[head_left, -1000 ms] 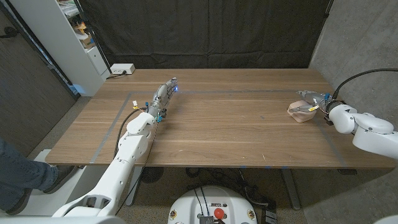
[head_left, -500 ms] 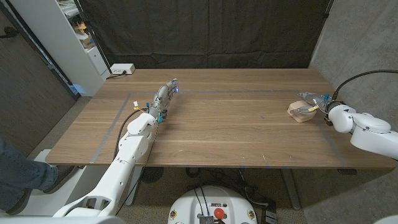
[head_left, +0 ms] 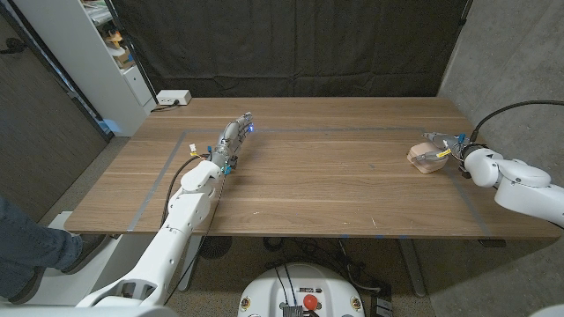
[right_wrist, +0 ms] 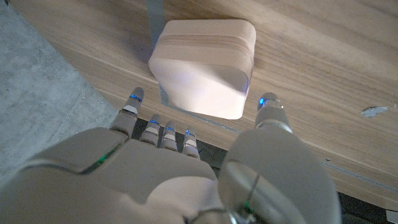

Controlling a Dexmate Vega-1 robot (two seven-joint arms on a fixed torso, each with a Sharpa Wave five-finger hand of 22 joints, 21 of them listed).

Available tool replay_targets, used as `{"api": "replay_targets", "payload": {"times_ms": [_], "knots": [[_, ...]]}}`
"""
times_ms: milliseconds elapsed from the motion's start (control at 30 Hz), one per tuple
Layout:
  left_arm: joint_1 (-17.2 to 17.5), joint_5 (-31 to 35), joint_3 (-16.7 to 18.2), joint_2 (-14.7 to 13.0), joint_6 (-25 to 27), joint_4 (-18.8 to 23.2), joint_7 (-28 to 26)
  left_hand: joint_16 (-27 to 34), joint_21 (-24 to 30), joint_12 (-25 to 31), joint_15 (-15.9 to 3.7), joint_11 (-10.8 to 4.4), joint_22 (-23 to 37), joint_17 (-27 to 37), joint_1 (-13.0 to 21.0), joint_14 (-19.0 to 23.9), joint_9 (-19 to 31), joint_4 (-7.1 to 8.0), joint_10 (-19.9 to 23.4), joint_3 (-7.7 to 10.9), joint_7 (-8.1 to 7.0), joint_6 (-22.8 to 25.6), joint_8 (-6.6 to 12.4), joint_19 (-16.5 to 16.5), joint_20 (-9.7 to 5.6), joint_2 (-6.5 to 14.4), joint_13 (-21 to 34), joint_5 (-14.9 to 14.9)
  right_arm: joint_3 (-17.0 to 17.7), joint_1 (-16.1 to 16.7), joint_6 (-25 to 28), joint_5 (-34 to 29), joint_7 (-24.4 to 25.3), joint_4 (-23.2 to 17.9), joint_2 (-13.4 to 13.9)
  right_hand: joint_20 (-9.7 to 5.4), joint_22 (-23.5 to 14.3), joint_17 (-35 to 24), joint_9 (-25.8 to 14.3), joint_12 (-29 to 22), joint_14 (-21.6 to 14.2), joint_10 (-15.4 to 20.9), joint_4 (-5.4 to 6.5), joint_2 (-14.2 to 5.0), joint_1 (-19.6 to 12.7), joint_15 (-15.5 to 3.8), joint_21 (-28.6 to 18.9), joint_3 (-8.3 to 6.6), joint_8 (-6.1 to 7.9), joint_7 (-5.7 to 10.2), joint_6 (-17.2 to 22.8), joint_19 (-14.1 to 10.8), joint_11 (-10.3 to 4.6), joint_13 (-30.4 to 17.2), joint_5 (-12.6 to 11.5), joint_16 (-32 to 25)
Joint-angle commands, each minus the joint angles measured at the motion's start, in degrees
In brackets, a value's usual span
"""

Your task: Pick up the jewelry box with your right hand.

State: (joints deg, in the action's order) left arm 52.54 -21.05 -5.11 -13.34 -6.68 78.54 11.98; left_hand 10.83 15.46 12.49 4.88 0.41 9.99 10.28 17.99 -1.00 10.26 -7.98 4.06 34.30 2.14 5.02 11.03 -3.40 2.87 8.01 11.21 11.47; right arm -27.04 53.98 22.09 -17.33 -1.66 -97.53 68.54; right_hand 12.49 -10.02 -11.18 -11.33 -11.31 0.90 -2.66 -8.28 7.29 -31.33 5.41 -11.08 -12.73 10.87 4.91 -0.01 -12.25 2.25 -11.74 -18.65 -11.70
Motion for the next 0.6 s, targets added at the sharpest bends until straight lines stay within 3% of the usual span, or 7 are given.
{"api": "replay_targets", "payload": {"times_ms": [33,600], "knots": [[0.78,0.10,-0.18,-0.15,0.40,1.05,-0.69,-0.05,-0.12,0.03,0.37,-0.05,0.31,0.08,0.21,0.07,0.12,0.19,0.06,0.39,0.07,0.63,-0.14,-0.17,0.21,-0.01,0.19,0.20,-0.87,-1.00,-0.17,0.04,-1.02,1.27,-0.50,-0.21,-0.07,-0.20,-0.10,-0.25,-0.49,0.42,0.02,-0.22,-0.60,0.03,-0.27,0.00,0.36,0.14,0.06,-0.69,0.25,0.01,-0.37,-0.47],[0.46,0.83,-1.46,-0.50,2.27,1.91,-1.37,-0.06,-0.38,0.01,0.35,-0.29,0.34,0.09,0.17,0.07,0.14,0.25,0.07,0.48,-0.01,0.93,-0.09,-0.07,0.52,0.00,0.20,0.24,-2.69,-3.84,-2.72,0.69,-3.46,6.45,-2.23,-0.37,-0.11,-0.23,-0.11,-0.30,-0.43,0.41,0.08,-0.90,-1.51,-0.41,-0.64,-0.18,0.48,0.07,0.16,-1.96,0.24,-0.03,-1.10,-0.46]]}}
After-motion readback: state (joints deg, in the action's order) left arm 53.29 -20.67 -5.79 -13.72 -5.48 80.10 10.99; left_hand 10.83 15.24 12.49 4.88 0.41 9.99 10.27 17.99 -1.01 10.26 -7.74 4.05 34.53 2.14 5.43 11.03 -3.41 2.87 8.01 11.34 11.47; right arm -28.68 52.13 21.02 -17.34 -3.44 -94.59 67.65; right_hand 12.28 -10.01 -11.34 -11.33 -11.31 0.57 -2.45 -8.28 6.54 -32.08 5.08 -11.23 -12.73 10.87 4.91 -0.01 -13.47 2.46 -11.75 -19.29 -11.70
